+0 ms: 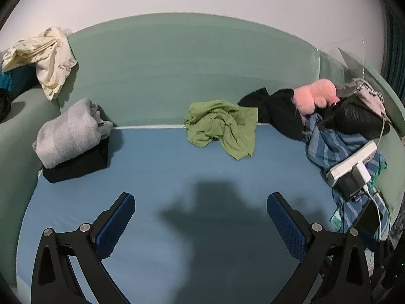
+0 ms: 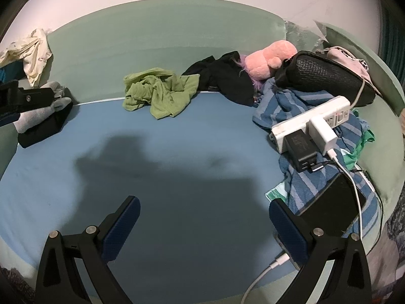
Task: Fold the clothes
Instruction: 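Move both grippers toward the crumpled green shirt on the bed, then grasp the green shirt with the left gripper while the right gripper grasps it too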
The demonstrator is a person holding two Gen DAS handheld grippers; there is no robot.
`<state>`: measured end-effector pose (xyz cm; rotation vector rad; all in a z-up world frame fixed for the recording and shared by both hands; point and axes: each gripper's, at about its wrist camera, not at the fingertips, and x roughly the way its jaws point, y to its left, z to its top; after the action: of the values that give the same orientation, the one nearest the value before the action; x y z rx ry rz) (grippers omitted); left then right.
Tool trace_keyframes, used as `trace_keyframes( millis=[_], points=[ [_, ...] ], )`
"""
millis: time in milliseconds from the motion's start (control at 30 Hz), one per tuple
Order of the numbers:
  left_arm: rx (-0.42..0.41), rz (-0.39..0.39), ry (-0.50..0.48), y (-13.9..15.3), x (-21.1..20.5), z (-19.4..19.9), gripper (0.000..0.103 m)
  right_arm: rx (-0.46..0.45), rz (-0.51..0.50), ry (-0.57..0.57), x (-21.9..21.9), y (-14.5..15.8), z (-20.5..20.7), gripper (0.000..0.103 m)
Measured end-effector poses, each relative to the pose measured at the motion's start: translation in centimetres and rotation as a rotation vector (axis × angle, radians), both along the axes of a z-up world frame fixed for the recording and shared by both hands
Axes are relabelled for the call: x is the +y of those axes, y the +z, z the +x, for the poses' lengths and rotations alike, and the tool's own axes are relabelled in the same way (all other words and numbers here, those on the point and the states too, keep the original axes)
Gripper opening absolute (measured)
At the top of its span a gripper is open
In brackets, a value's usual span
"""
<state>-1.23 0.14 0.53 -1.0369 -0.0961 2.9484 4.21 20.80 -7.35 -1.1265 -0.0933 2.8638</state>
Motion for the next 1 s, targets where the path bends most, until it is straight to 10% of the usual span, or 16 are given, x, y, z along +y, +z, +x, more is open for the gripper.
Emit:
trace_keyframes(
  millis=[400,767,1000],
  points=[
    [-0.016,0.084,0.039,-1.4,0.9,-2.6,0.103,0.003,0.05,-0.04,1.4,0.0,-1.9,0.103],
    [-0.064,0.096,0.06,-6.4,-1.0,-14.1,0.102,0.002,0.063,0.059,-1.8,-0.4,-13.8,0.095],
    [-0.111,0.173,-0.002,-10.7,-0.4,-23.9,0.083,-0.072,0.003,0.092,-5.9,-4.2,-25.9,0.056]
  ],
)
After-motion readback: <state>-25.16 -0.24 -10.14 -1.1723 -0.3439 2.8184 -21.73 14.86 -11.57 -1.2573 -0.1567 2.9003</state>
